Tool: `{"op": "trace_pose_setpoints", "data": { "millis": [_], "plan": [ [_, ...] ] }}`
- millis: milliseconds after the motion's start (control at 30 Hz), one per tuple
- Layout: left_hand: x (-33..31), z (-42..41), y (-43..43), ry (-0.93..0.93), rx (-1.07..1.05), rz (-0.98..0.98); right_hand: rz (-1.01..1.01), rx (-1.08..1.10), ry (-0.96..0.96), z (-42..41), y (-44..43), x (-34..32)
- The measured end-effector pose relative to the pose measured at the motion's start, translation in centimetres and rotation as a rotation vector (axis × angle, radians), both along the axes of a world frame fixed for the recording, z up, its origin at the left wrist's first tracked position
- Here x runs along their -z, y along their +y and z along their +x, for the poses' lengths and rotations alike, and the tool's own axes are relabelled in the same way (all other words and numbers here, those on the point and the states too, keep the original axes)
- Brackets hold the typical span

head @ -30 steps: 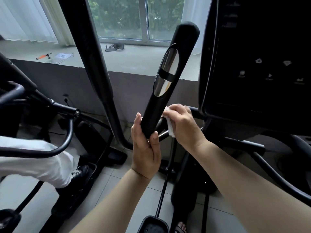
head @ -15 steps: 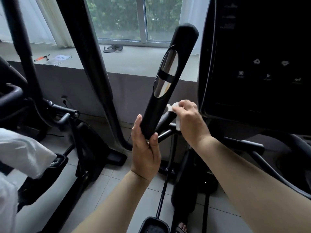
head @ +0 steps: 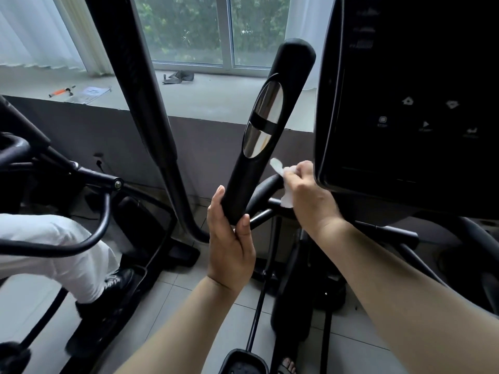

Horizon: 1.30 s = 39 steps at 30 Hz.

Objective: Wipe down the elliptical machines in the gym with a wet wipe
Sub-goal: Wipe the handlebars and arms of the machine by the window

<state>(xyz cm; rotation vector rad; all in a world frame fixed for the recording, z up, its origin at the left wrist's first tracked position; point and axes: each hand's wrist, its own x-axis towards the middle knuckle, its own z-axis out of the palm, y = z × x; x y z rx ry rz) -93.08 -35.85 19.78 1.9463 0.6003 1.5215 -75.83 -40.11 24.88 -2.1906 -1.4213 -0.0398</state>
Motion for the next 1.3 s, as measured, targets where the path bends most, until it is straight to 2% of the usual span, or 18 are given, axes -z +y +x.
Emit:
{"op": "trace_pose_setpoints", "data": {
  "millis": [100,200,367,500,600,667,800,900,1067,1300],
  "plan": [
    [0.0,0.0,0.0,-0.004,-0.005,-0.003,-0.014,0.114,0.079,-0.3,-0.1,-0.1],
    [-0.2,0.0,-0.1,0.001,-0.007,-0.008,0.031,0.046,0.182,-1.3,0.1,-0.6],
    [-0.2,0.1,-0.1,0.000,-0.016,0.001,0.081,0.020,0.212,-1.7,0.4,-0.8],
    [-0.2,0.2,-0.1,0.003,-0.018,-0.014,0.120,-0.005,0.152,-1.7,0.9,-0.8],
    [-0.2,0.2,-0.2,0.005,-0.019,-0.020,0.162,-0.121,0.029,-3.0,1.3,-0.5],
    [-0.2,0.2,-0.2,0.003,-0.020,-0.016,0.150,-0.174,0.012,-3.1,1.2,-0.1],
    [-0.2,0.3,-0.2,-0.001,-0.024,-0.027,0.116,-0.152,0.057,-2.6,1.0,0.2],
    [-0.1,0.3,-0.2,-0.007,-0.019,-0.031,0.165,-0.132,0.088,-4.2,1.3,-0.4],
    [-0.4,0.2,-0.1,-0.023,0.009,-0.015,0.199,-0.394,0.061,-5.6,-0.1,-0.8],
    [-0.6,0.4,-0.5,-0.024,-0.029,-0.040,0.085,-0.208,0.025,-4.3,0.5,0.4]
  ]
}}
